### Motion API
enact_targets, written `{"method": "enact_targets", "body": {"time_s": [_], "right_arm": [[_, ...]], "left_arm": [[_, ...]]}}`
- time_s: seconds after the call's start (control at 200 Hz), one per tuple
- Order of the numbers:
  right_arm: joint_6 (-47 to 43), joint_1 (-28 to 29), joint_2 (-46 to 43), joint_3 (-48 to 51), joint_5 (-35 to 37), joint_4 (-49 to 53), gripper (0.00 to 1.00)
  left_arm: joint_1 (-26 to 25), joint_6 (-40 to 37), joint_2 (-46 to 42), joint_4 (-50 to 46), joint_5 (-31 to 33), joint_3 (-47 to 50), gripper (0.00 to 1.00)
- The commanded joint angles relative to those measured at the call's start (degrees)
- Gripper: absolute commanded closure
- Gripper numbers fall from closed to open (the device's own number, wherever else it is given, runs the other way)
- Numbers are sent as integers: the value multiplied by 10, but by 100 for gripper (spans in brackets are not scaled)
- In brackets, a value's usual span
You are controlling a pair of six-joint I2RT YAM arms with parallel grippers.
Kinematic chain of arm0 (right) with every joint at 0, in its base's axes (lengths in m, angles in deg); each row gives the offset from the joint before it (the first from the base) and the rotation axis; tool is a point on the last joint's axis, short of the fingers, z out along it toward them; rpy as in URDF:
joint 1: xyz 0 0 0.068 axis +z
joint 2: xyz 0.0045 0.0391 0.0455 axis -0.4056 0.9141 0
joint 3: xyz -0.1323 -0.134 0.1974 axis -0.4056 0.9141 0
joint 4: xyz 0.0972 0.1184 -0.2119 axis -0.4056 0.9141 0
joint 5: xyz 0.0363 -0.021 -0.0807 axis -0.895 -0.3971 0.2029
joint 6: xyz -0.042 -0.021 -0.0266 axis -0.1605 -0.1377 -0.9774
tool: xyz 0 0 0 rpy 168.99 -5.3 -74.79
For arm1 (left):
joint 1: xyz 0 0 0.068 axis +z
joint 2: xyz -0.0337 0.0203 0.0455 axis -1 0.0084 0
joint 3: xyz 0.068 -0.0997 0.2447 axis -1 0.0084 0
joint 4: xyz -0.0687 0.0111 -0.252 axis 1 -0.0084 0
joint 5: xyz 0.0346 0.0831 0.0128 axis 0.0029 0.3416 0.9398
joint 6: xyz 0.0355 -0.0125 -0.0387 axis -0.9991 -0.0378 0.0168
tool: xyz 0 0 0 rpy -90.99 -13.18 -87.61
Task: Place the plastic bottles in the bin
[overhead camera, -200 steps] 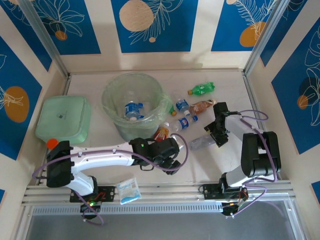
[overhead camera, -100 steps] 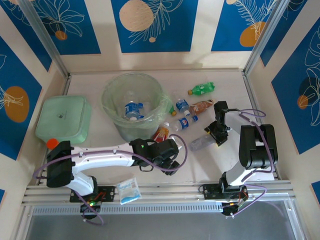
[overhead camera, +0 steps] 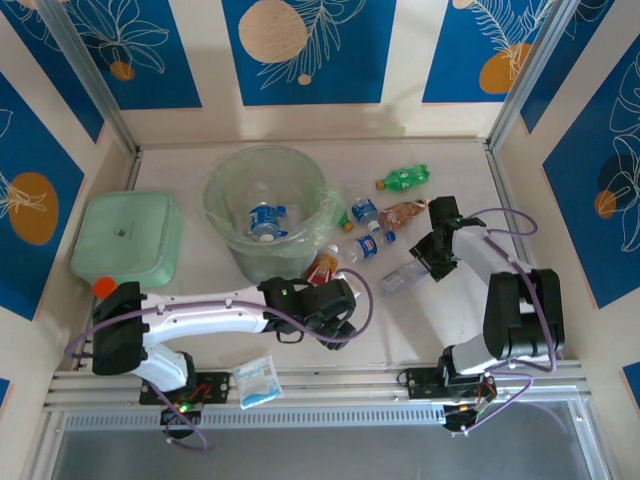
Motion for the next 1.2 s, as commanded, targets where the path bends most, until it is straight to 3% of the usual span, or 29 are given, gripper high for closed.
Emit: {"method": "enact_targets", "body": {"time_s": [0.0, 0.17, 0.47, 0.82, 1.19], "right_arm": [[-10, 10, -39, -17, 20, 33, 46], [-22, 49, -110, -81, 53, 100, 47], [-47, 160, -150, -344, 102, 198, 47], [-141, 333, -22, -558, 111, 86, 47], [-210, 408, 149, -706, 83, 32, 47]], "left_arm": [[-1, 4, -29, -24, 19, -15, 16], [-1, 15, -55, -35, 52, 2, 16], [4, 63, -137, -65, 88, 62, 15], [7, 79, -131, -33, 79, 85, 15], [8, 81, -133, -24, 81, 100, 15]]}}
